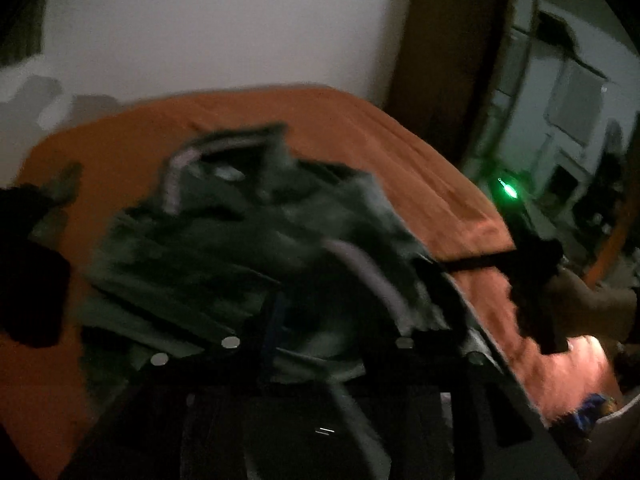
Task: Fold clothes
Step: 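Lift the jacket bundle with the right tool while the left tool pulls back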
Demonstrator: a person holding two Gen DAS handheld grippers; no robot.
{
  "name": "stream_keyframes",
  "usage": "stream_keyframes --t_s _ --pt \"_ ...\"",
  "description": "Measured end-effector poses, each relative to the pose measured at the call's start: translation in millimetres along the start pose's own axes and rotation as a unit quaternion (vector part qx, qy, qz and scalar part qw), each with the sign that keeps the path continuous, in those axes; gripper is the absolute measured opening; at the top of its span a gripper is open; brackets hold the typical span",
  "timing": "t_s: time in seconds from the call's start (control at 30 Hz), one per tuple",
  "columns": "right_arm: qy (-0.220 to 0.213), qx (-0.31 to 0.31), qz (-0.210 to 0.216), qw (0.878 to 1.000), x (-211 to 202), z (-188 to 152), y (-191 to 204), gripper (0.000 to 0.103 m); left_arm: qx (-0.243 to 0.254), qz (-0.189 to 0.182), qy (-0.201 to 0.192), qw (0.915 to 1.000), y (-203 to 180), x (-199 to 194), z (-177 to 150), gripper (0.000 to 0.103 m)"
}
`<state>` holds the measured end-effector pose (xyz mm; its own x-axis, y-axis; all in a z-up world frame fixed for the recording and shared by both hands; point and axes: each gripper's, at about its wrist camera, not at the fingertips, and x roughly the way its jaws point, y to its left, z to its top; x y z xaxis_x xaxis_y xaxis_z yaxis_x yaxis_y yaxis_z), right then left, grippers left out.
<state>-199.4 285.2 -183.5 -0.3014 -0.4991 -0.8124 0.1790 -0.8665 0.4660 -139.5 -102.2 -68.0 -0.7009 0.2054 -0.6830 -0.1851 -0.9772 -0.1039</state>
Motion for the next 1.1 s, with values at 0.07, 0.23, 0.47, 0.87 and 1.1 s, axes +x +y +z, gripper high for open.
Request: stream_keyframes --t_s 0.07,0.23,0.47,0.87,1.1 --pt "0.002 -0.005 0.015 1.000 2.4 2.1 7.5 0.047 -0.012 0.053 -0.010 0.9985 34.3 -7.4 10.6 0.055" --pt "-0.014 0.014 0.045 0.999 -1.9 6.2 16.4 0.064 -0.023 0.112 0.010 0.9934 114.8 -3.3 4.6 0.057" --pt "0.008 -0.019 0.143 0.990 -0.1 4.1 38.0 0.064 -0.029 0.148 0.067 0.9863 164.9 16.7 -59.8 0.057" --pt "0.056 -0.005 0.170 0.984 25.5 2.0 69.4 0.011 0.058 0.277 0.066 0.9568 142.8 84.1 -60.6 0.062" --pt "-0.042 -0.073 0.264 0.961 -70.4 61.7 157.3 0.011 -0.067 0.247 0.067 0.9644 191.3 88.8 -53.8 0.068"
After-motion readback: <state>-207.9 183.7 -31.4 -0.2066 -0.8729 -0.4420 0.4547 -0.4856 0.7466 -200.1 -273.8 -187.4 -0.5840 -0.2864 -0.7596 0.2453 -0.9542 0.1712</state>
